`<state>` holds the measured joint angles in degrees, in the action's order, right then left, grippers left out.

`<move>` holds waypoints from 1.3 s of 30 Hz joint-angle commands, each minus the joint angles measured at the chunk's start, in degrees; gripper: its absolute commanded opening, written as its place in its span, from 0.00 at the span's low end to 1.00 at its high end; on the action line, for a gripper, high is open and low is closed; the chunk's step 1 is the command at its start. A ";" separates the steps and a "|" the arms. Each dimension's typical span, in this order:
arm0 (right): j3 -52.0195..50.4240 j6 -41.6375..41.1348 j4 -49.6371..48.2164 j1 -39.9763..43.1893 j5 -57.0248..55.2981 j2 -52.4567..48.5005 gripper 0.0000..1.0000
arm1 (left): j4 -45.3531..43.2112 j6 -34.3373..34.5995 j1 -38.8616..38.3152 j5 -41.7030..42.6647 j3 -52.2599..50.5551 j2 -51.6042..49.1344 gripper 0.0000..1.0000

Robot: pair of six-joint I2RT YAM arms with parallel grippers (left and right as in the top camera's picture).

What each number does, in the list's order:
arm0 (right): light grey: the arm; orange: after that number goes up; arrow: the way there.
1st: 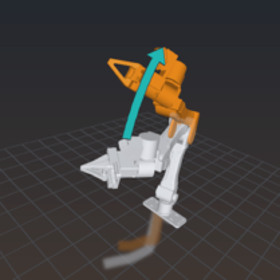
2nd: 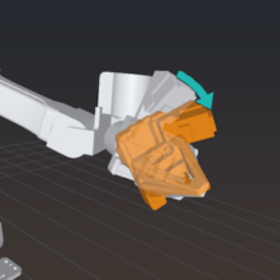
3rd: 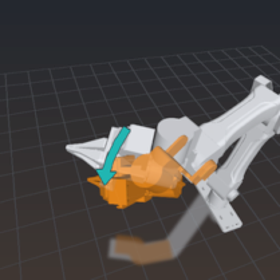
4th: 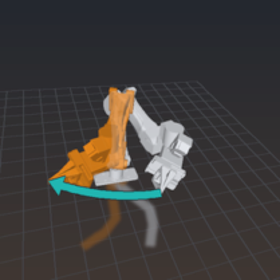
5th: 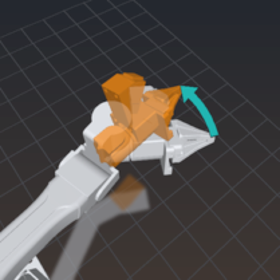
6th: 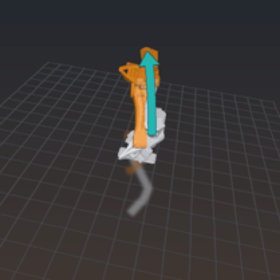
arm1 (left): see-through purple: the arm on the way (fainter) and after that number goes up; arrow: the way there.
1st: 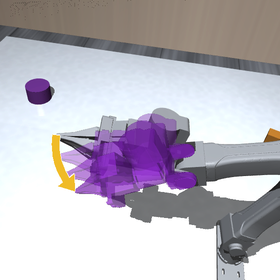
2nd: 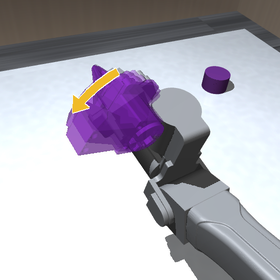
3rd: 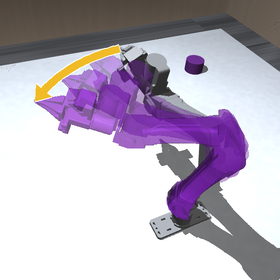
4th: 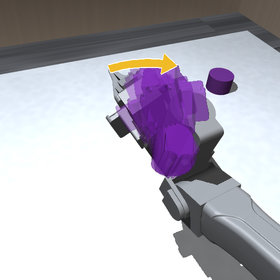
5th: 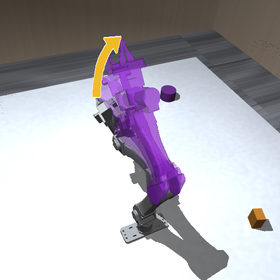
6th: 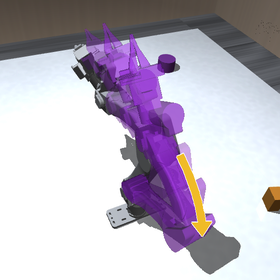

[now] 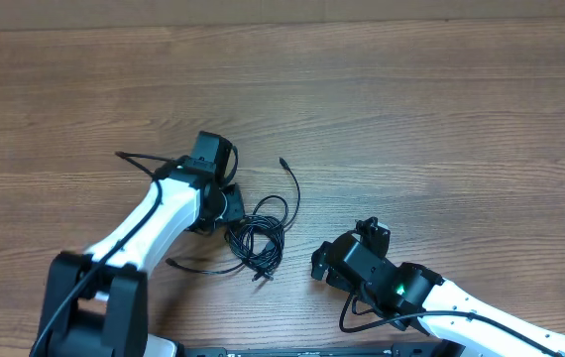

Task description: Untangle cables

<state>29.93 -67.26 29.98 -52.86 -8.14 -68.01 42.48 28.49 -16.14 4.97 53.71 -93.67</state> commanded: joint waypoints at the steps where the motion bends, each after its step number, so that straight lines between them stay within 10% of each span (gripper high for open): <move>1: 0.02 0.17 -0.26 0.22 -0.83 -0.11 0.99 | -0.15 -0.22 -0.17 0.61 -0.66 -4.39 0.21; 3: 0.02 0.17 -0.26 0.22 -0.83 -0.11 0.99 | -0.59 -0.26 -0.17 0.57 -0.66 -5.92 0.04; 18: 0.04 1.05 -0.37 0.22 0.20 0.76 0.98 | 11.56 -13.49 0.70 9.90 16.46 11.76 0.04; 32: 2.36 38.95 -9.03 0.22 14.03 24.61 0.98 | 14.05 -29.00 0.70 22.10 17.55 27.17 0.04; 39: 2.34 42.42 -11.04 0.20 14.29 30.21 0.85 | 14.62 -33.38 0.74 29.53 17.55 27.21 0.04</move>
<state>30.87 -29.71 20.60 -52.86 5.26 -38.50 57.19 0.40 -15.64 26.61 70.83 -67.72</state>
